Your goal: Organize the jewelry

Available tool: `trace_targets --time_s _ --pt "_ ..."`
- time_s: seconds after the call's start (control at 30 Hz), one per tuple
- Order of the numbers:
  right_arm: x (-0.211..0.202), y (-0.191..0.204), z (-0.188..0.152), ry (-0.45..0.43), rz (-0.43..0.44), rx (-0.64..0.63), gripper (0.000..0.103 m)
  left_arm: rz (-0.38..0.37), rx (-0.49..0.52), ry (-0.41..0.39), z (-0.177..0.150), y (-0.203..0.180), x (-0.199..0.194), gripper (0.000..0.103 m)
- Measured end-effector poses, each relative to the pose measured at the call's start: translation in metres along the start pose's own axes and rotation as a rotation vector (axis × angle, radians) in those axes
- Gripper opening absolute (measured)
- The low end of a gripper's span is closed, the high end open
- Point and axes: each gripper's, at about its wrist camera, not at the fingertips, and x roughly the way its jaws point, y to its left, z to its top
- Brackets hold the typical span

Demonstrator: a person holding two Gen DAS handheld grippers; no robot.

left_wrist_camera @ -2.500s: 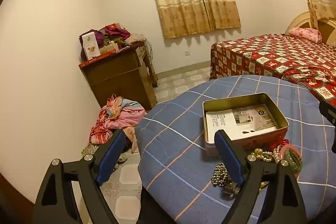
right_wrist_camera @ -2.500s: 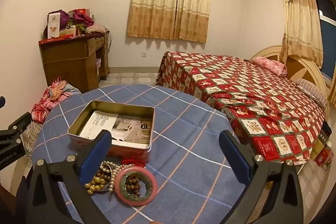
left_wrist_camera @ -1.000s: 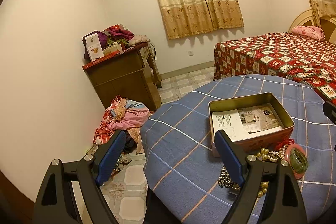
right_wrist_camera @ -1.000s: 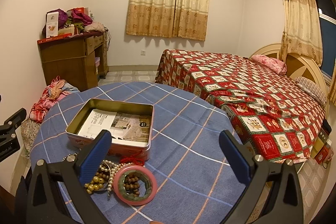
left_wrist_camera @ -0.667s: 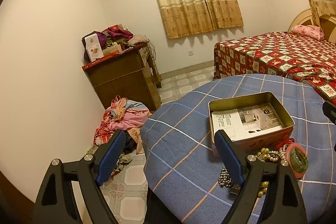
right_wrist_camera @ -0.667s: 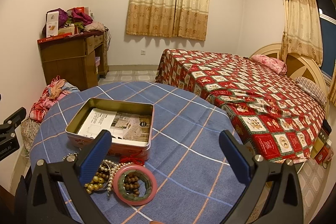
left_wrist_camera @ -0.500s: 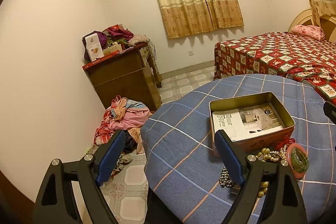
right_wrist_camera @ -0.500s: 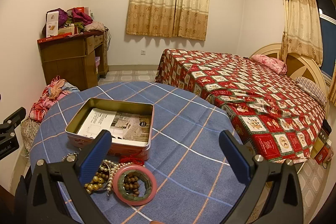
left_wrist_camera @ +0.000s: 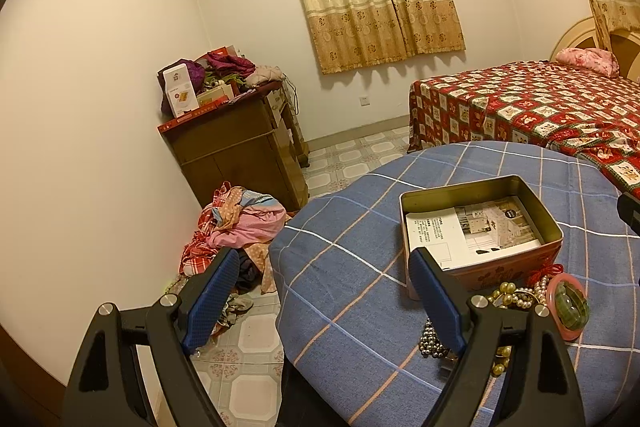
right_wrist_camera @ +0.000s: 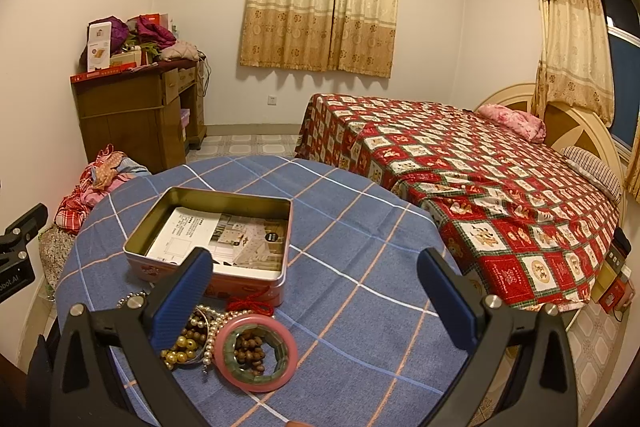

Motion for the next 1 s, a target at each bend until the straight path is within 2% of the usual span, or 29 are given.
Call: trace_targets --time_s 0.53,0.63,0.83,1.0 --pt "0.000 0.000 -0.001 0.001 -0.003 -0.001 0.103 0.005 0.004 0.017 -0.005 -0.001 0.005 0.087" --pt "0.004 -0.002 -0.004 0.003 -0.013 -0.002 0.103 0.007 0.007 0.034 -0.008 -0.005 0.013 0.087" --pt "0.024 -0.004 -0.019 0.038 -0.036 -0.022 0.103 0.008 0.019 0.120 -0.029 -0.009 0.047 0.087" --pt "0.039 -0.010 -0.039 0.079 -0.029 -0.039 0.101 -0.025 0.017 0.145 -0.046 -0.016 0.058 0.087"
